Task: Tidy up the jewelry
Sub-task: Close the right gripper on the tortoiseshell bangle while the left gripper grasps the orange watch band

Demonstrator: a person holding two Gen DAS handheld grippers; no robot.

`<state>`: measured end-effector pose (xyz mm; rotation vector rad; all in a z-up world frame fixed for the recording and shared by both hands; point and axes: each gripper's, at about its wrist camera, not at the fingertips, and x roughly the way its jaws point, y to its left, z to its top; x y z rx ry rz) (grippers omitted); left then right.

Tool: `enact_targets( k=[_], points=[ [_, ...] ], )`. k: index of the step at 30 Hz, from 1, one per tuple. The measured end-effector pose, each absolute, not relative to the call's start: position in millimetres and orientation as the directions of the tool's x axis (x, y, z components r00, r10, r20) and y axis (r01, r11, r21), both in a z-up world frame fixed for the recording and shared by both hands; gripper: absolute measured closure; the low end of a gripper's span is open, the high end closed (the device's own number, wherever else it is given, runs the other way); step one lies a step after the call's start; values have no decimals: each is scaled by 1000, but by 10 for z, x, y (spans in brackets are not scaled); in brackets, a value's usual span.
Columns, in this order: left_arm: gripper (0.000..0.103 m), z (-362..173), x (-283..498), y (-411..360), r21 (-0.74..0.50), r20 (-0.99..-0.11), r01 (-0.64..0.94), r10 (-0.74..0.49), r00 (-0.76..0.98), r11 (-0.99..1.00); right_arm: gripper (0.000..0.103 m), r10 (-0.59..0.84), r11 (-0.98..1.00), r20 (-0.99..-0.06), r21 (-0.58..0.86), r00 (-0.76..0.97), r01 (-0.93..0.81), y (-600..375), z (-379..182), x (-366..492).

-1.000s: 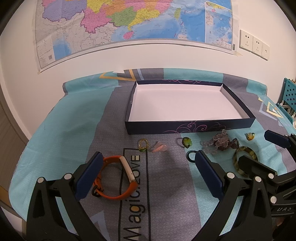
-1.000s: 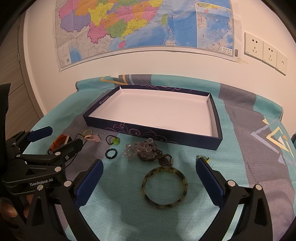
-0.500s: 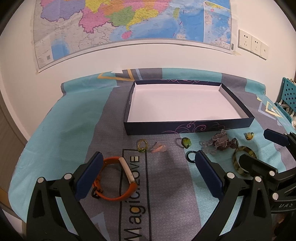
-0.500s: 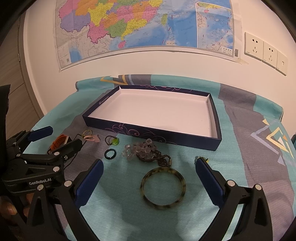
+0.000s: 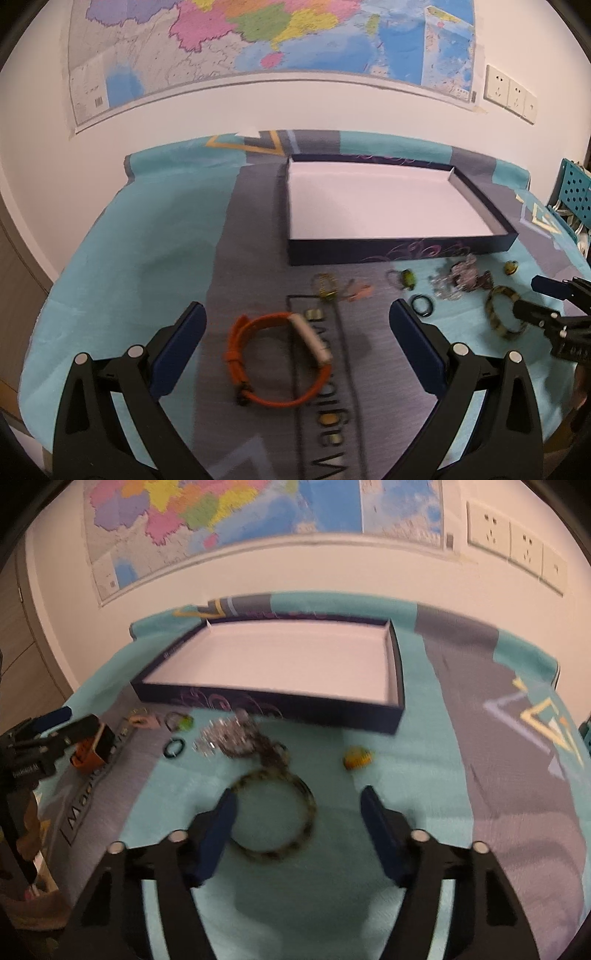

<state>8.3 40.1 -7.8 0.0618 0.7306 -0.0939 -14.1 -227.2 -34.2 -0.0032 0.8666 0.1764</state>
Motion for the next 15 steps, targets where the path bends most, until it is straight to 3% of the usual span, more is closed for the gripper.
enact_targets(
  k=[3,8,15],
  points=[
    [5,-134,97,506,31,-684,114,-62,726,993,50,164,984,-778,87,606,-154,-2322,-437,-134],
    [16,-216,153,632,6,-717,149,-100,690,989,57,168,983,-777,84,607,-165,-2312,-448,-120],
    [31,-221,188,883,-6,-725,152,-109,681,988,57,164,982,-783,72,601,-174,-2297,-441,-108]
  ],
)
